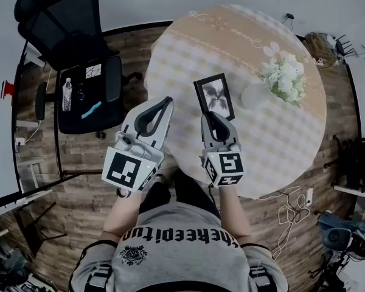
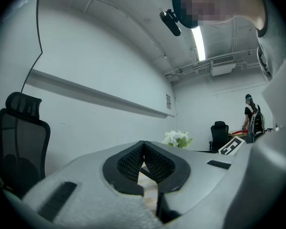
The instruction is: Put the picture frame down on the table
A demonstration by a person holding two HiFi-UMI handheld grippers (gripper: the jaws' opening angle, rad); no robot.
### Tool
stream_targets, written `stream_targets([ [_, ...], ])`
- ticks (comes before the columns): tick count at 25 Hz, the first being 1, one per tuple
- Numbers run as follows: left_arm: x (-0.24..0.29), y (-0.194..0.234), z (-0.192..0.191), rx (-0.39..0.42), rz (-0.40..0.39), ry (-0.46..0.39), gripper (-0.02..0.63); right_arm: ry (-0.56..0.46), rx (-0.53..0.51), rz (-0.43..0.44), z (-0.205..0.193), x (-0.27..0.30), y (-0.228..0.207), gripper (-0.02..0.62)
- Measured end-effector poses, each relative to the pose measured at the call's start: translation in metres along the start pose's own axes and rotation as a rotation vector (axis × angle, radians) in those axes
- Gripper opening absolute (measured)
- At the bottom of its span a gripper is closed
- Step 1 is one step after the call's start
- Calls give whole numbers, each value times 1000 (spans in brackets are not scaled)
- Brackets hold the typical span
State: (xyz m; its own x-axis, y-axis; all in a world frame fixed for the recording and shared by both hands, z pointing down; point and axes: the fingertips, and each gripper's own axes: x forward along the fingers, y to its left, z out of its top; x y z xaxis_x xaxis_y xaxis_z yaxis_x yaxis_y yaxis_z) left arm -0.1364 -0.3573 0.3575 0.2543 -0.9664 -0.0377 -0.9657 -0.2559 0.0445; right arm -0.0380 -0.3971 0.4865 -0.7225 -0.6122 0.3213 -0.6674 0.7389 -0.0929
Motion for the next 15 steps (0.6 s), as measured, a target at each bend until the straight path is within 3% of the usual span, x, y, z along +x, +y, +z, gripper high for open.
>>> stream_targets([
  [15,11,12,-33,-29,61,82,15,205,34,50,-79,47,-14,69],
])
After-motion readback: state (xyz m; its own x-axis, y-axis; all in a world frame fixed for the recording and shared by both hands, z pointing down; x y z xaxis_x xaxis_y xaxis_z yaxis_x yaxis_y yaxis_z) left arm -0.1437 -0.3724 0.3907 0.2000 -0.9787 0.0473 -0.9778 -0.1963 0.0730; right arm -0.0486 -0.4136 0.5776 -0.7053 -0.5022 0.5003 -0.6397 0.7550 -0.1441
